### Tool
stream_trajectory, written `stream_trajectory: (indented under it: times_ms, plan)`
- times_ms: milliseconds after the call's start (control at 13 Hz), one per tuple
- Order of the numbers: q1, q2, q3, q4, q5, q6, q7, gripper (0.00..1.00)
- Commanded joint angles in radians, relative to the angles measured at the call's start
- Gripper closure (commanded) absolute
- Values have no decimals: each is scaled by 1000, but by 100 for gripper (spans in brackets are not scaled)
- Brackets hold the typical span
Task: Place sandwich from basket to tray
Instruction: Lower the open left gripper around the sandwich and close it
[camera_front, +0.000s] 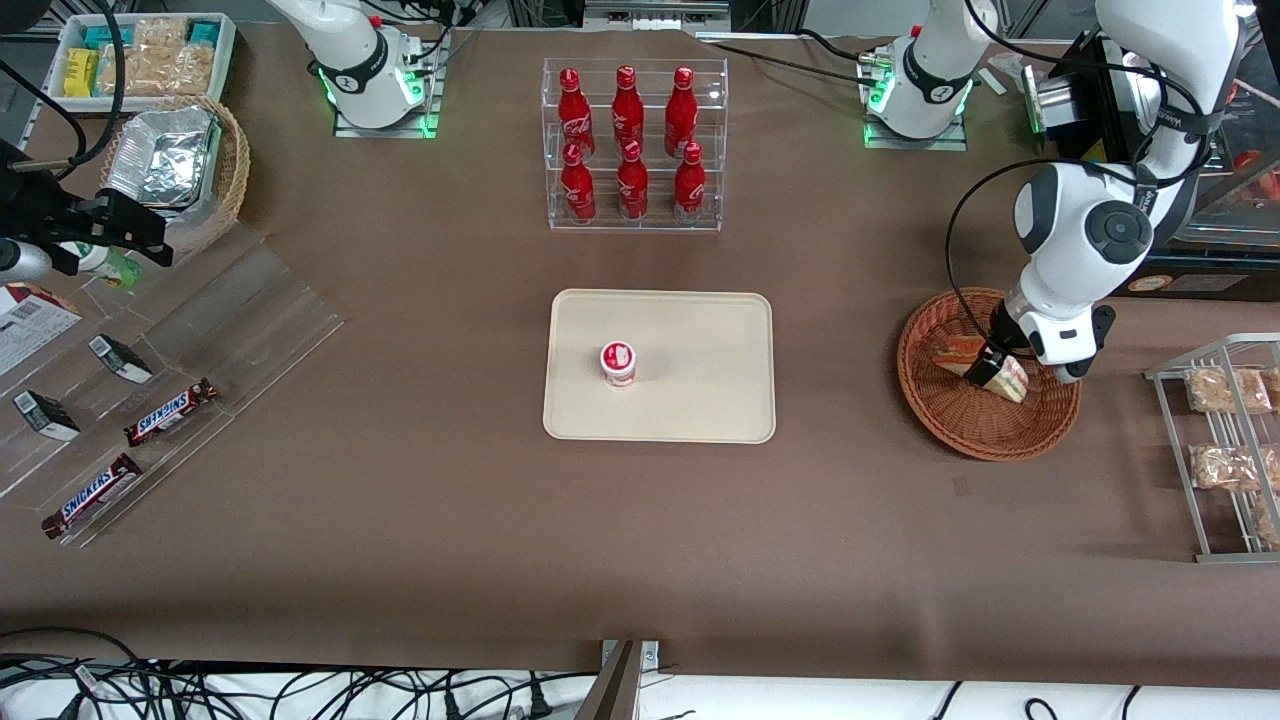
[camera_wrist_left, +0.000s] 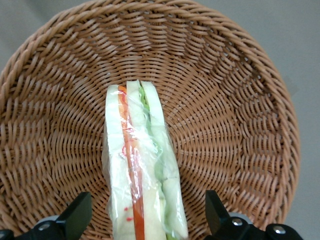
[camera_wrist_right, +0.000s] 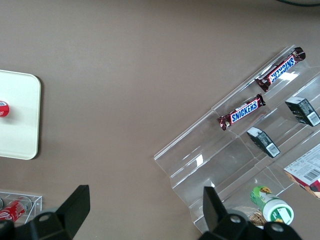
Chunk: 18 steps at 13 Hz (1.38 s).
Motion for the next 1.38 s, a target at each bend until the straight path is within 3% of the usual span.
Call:
stream_trajectory:
  times_ms: [0,77,154,231,308,385,769,1308]
  plan:
    - [7,21,4,-1,46,19,-50,0]
    - [10,26,4,-1,46,21,-54,0]
    - [15,27,4,-1,46,24,-54,21]
    - [18,27,4,-1,46,25,-54,59]
    - [19,27,4,-1,48,25,-54,88]
    - [19,27,3,-1,48,25,-52,100]
    - [19,-29,0,24,48,-37,-12,100]
    - [16,-118,-28,300,31,-509,250,100]
